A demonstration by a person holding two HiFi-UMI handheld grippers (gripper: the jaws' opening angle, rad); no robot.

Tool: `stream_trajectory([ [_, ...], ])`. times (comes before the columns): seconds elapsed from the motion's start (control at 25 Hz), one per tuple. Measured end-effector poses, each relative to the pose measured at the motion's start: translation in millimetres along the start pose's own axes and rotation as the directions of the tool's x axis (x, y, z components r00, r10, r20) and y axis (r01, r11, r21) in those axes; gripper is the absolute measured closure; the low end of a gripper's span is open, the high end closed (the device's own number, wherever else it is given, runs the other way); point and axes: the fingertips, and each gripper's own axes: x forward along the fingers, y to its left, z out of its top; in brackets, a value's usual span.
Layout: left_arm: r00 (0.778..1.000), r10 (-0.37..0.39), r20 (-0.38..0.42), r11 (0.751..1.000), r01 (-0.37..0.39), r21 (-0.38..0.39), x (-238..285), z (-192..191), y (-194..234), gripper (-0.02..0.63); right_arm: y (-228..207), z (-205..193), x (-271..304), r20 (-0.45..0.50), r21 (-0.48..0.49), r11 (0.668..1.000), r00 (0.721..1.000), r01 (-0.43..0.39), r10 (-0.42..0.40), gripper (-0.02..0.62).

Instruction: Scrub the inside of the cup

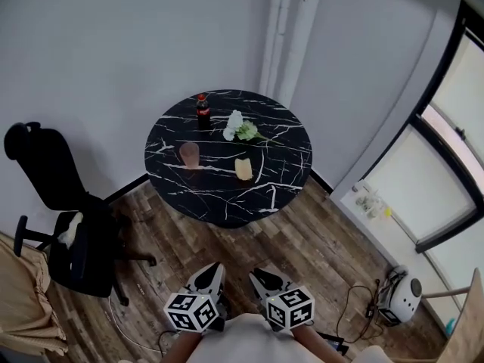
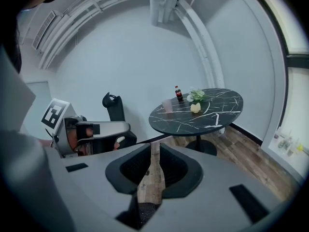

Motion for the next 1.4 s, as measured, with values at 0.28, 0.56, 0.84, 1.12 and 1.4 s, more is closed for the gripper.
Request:
stream_trajectory([
  [0.28,0.998,-0.067,-0.019,0.997,0.068,0.028,26,43,30,0.597,-4,33,46,0.016,0.037,0.998,0.999,0.047,-0.048,0.528],
  [0.56,0.992,-0.118,-0.035,0.992,0.119,0.031,49,75,59,0.597,-7,58,85,0.027,0.070,0.994,0.996,0.078,-0.080,0.528],
  [0.84,0.986,-0.153,-0.069,0.981,0.160,0.109,69,101,81,0.597,-5,76,124,0.022,0.085,0.992,0.995,0.098,-0.100,0.528],
  [1.12,0.975,-0.199,-0.100,0.971,0.210,0.117,86,112,98,0.597,-8,90,143,0.019,0.053,0.985,0.986,0.162,-0.164,0.528],
  [1.4,0.977,-0.200,-0.067,0.970,0.207,0.126,99,132,107,0.597,-21,116,140,0.141,0.097,0.976,0.968,0.198,-0.210,0.528],
])
